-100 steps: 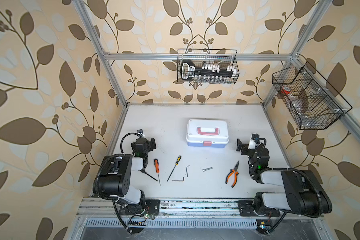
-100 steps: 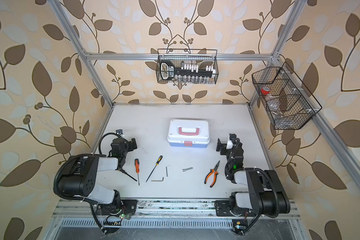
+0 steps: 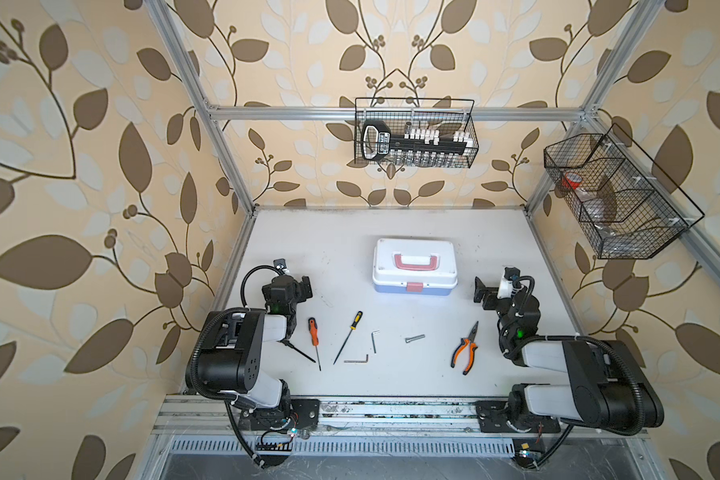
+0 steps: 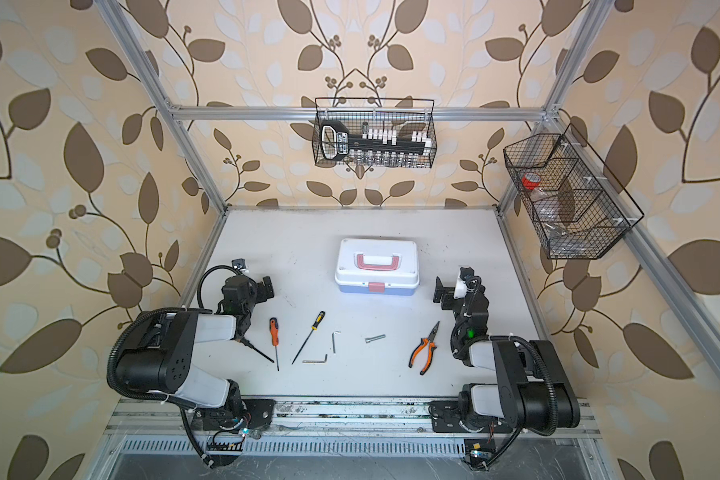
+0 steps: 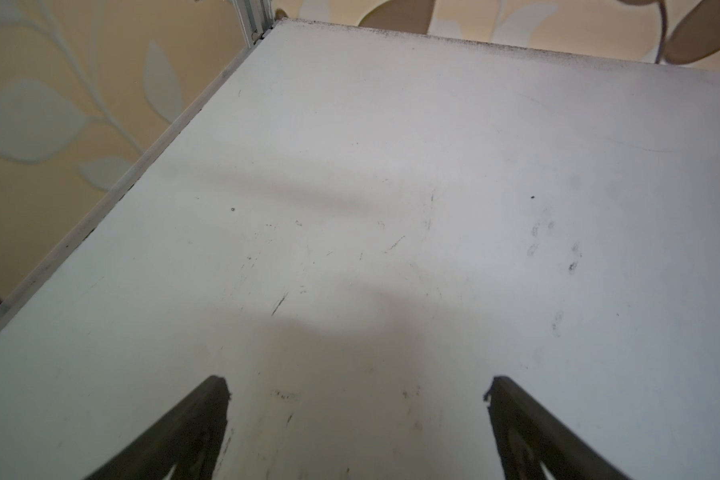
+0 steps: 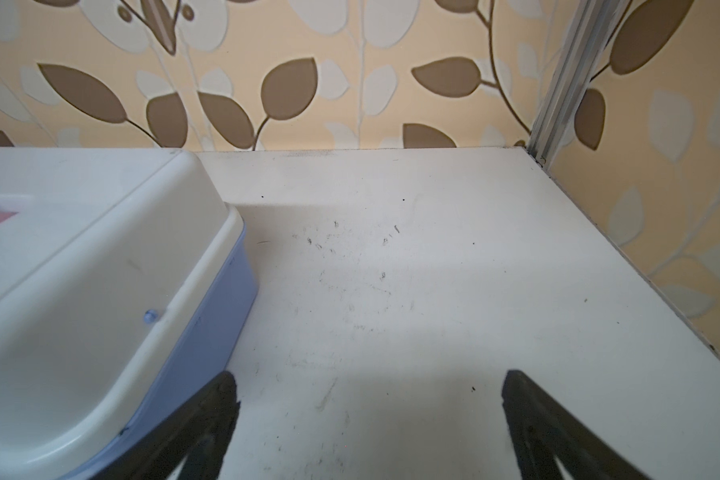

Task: Pack the tool kit
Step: 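Raise both arms from rest and move grippers toward the tool box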

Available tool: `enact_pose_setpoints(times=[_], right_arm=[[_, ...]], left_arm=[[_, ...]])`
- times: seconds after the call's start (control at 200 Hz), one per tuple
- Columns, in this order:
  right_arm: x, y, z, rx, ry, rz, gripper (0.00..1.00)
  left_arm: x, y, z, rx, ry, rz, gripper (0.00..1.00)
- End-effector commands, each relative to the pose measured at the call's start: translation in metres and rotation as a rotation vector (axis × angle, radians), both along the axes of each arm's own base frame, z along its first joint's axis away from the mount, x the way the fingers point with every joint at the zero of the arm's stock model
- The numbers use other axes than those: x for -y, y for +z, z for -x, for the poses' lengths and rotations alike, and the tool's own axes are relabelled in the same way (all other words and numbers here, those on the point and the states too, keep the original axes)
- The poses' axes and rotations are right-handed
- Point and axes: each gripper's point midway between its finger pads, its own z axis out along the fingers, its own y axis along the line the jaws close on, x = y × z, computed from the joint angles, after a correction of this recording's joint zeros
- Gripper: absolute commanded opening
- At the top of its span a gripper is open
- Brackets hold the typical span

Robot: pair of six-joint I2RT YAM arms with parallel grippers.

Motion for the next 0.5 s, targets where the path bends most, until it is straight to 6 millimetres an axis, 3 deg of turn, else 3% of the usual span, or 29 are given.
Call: enact_pose_setpoints(times=[0.0,0.495], right_arm=[[-0.0017,0.0083,-0.0047,0.026,0.014,-0.003,1.0],[0.0024,0.0121,-0.0048,0.031,-0.046,0.025,1.0]], left_arm=[[0.0012,0.0143,-0.0081,0.041,-0.009,0.001,0.99],[0.0012,0.016,-0.0077,0.048,-0.01,0.0,0.99]])
